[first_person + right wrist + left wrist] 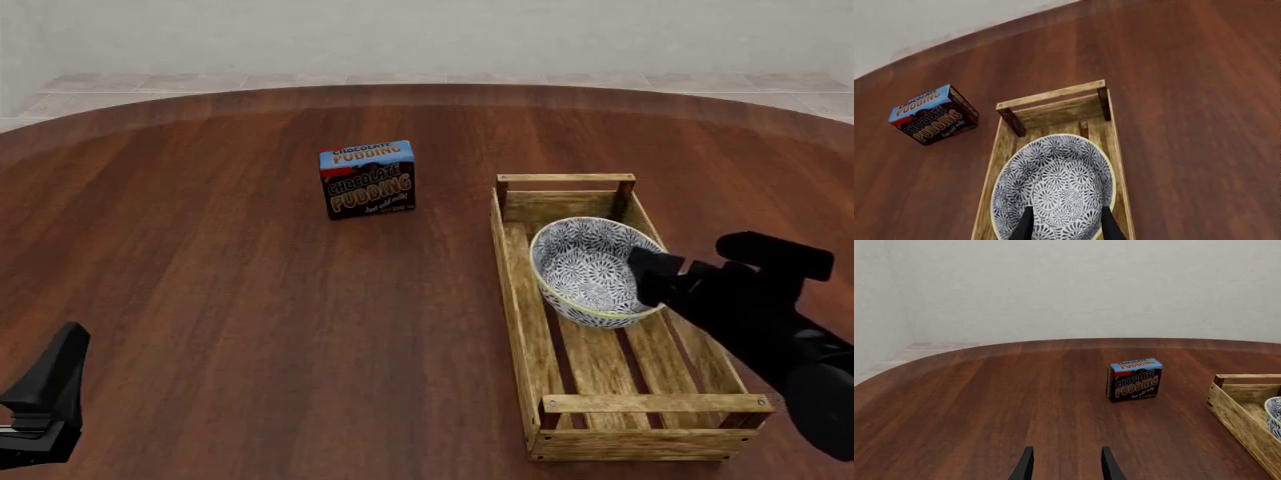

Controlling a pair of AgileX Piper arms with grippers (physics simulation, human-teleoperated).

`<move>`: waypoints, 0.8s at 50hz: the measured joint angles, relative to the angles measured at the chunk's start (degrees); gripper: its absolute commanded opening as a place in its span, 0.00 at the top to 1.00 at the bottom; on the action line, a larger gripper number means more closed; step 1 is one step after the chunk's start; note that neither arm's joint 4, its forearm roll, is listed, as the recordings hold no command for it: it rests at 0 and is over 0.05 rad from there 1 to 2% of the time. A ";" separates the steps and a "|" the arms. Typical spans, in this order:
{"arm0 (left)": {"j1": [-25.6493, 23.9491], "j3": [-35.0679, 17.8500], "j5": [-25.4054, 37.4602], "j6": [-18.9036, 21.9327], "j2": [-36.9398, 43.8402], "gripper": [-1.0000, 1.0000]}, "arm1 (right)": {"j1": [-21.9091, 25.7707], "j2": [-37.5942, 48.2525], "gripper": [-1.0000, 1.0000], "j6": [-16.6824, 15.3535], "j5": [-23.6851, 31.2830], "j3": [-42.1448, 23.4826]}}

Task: Pick up the bowl on the left and put it in the tray.

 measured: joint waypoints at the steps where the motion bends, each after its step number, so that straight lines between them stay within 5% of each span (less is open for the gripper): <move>1: 0.00 0.00 0.00 0.00 0.00 0.00 | 0.00 -0.13 0.00 -0.01 0.08 0.01; 40: 0.00 0.00 0.00 0.00 0.00 0.00 | 0.09 -9.69 0.00 -1.73 5.79 0.06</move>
